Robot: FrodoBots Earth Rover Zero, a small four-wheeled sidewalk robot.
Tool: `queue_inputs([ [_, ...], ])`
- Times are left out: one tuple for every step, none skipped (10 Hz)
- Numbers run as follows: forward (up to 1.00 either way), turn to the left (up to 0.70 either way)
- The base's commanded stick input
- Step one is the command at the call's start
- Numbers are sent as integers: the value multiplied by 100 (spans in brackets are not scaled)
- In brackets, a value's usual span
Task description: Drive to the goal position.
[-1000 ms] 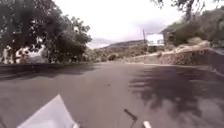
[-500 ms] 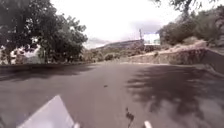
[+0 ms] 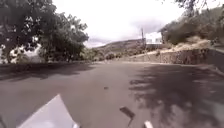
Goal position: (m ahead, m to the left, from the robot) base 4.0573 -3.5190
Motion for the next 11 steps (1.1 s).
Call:
queue_inputs([
  [50, 0],
  [50, 0],
  [50, 0],
  [50, 0],
  [50, 0],
  [50, 0],
  [50, 0],
  [50, 0],
  [50, 0],
  [50, 0],
  [50, 0],
])
